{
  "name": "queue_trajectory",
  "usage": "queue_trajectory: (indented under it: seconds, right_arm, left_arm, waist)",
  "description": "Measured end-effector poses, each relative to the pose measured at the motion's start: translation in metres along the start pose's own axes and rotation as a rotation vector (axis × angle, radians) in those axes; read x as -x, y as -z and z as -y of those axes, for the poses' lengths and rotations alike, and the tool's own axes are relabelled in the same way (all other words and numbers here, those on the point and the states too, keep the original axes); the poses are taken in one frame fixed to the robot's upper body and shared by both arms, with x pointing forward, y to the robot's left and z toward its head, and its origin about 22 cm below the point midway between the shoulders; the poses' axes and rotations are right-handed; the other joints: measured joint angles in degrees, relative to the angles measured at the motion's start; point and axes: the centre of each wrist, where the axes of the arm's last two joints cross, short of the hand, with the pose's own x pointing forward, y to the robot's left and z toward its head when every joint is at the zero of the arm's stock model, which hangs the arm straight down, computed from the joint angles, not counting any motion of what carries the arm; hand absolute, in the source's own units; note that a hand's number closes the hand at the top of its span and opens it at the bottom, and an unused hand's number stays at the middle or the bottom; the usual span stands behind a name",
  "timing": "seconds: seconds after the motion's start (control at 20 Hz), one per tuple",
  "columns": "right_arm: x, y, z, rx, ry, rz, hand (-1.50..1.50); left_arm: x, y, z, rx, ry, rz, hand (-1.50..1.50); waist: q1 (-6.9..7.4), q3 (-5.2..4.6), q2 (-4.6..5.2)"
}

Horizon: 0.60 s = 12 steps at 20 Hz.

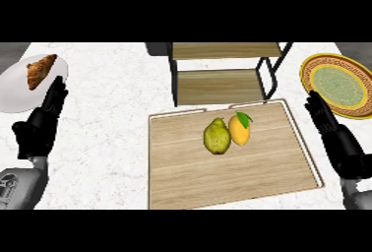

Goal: Pick the lemon from the tray and place it in the tiered shelf

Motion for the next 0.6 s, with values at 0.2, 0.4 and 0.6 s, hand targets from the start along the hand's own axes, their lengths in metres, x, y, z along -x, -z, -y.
queue_trajectory:
  seconds: [0.2, 0.4, 0.6]
  right_arm:
    - [-0.026, 0.024, 0.007, 0.069, 0.04, -0.022, -1.5]
    - [-0.048, 0.046, -0.009, 0.191, 0.355, -0.019, 1.5]
    - [-0.016, 0.031, 0.03, 0.431, -0.016, -0.16, -1.5]
  left_arm:
    - [-0.002, 0.001, 0.023, 0.049, -0.021, 0.01, 0.0]
    - [-0.006, -0.003, 0.048, 0.121, -0.065, -0.004, 0.0]
    - [-0.007, -0.007, 0.06, 0.168, -0.089, -0.012, 0.0]
  waist:
    - [0.56, -0.17, 0.59]
    - [-0.14, 0.78, 0.48]
    - [-0.21, -0.35, 1.28]
